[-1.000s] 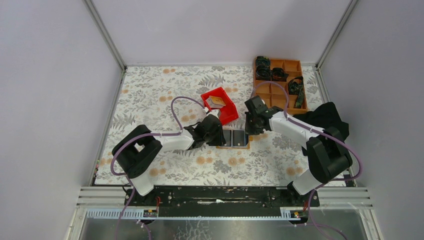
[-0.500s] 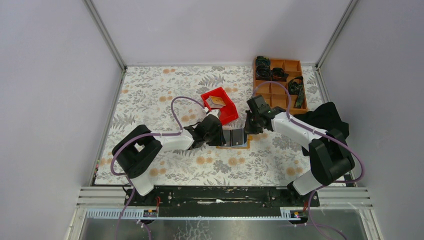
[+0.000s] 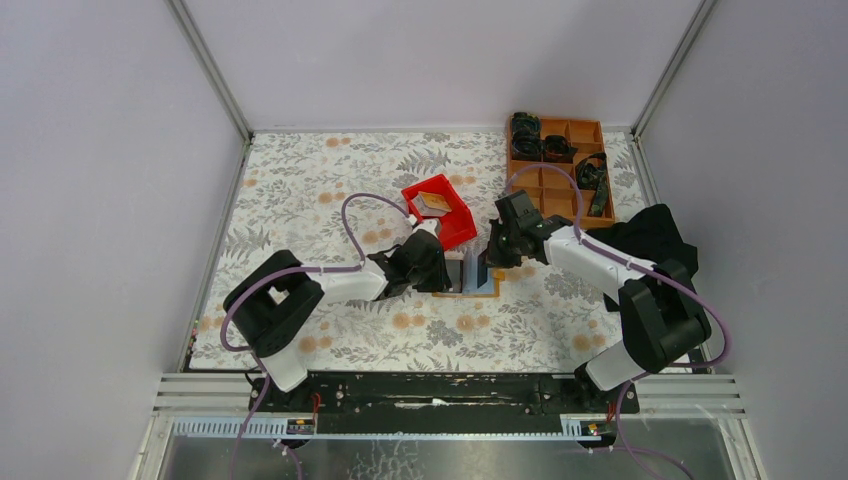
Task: Put the credit cards into the card holder
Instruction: Turn over the card slot in the card holder.
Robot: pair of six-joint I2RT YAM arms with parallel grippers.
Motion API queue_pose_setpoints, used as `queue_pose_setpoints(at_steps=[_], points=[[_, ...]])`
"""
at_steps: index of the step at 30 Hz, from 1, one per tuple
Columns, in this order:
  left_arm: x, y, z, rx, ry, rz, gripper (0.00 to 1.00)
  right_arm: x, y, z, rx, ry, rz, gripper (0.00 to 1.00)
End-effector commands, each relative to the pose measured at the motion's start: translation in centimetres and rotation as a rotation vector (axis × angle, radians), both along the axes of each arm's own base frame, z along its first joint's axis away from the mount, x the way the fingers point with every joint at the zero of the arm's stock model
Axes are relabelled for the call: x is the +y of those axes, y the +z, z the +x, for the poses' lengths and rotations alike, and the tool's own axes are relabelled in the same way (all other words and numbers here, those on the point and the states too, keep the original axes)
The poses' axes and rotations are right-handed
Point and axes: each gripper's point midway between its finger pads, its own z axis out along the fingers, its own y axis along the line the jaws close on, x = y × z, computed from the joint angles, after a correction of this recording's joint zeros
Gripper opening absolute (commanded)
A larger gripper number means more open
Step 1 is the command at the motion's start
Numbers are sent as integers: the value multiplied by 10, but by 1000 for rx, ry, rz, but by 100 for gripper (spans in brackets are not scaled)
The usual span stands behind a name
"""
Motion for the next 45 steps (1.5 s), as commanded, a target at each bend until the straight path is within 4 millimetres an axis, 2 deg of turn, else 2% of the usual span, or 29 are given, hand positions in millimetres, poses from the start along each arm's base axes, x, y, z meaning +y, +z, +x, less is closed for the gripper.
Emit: queue_pose_setpoints(at_steps=[1, 11, 17, 24, 32, 40, 45], points=[[31, -34, -26, 89, 5, 142, 31, 12, 23, 8, -55, 6, 86, 0], [36, -31, -28, 84, 15, 149, 31, 21, 16, 11, -37, 21, 109, 0], [47, -24, -30, 69, 35, 176, 31, 20, 11, 12, -32, 26, 91, 0], [62, -8, -30, 30, 74, 198, 32, 12, 10, 11, -46, 28, 50, 0], [60, 16, -21, -13, 81, 188, 33, 9, 8, 9, -44, 27, 46, 0], [61, 33, -18, -41, 116, 160, 34, -2, 23, 10, -92, 17, 2, 0], [51, 42, -14, -59, 112, 102, 34, -13, 36, 12, -137, 7, -40, 0]])
